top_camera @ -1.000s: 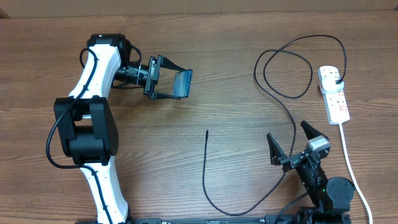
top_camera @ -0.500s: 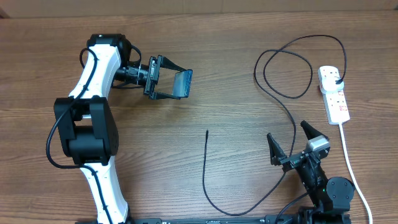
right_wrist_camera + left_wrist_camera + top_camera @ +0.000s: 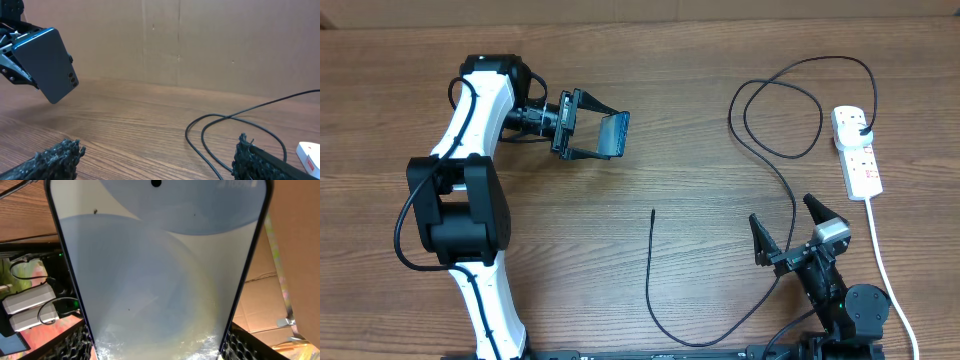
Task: Plug charger to phone and switch on socket
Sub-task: 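Hold the phone raised in the left gripper, port facing right, then move the right gripper up and left toward the phone in the left gripper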
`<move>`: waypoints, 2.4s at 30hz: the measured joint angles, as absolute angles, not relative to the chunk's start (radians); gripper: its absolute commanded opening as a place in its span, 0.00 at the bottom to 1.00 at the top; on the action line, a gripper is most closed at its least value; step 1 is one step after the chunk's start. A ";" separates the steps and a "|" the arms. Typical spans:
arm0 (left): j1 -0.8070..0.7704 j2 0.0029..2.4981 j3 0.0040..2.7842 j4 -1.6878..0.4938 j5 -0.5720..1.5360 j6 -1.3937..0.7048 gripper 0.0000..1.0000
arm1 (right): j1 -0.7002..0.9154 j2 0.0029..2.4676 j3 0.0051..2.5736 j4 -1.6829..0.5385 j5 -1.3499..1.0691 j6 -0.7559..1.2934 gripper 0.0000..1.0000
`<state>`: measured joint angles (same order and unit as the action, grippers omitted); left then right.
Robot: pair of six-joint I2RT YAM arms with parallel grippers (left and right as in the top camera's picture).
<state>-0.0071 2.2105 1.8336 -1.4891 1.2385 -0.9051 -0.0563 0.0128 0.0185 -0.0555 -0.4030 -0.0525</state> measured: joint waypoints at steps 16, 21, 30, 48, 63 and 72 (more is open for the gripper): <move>-0.007 2.210 1.834 -1.489 1.238 -0.905 0.05 | -0.056 0.013 0.019 -0.056 -0.403 -0.052 1.00; -0.007 2.210 1.834 -1.489 1.237 -0.905 0.04 | -0.056 0.013 0.019 -0.056 -0.403 -0.052 1.00; -0.007 2.210 1.834 -1.483 1.127 -0.905 0.04 | -0.056 0.013 0.019 -0.056 -0.403 -0.052 1.00; -0.007 2.210 1.834 -1.462 0.749 -0.905 0.04 | -0.056 0.013 0.019 -0.056 -0.403 -0.053 1.00; -0.007 2.210 1.834 -1.432 0.631 -0.857 0.04 | -0.056 0.013 0.019 -0.048 -0.403 -0.052 1.00; -0.007 2.210 1.834 -1.428 0.630 -0.856 0.04 | -0.056 0.011 0.019 0.128 -0.392 0.063 1.00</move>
<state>-0.0071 2.2105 1.8336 -1.4277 0.6304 -0.8562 -0.0563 0.0109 0.0185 0.1284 -0.3923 0.0628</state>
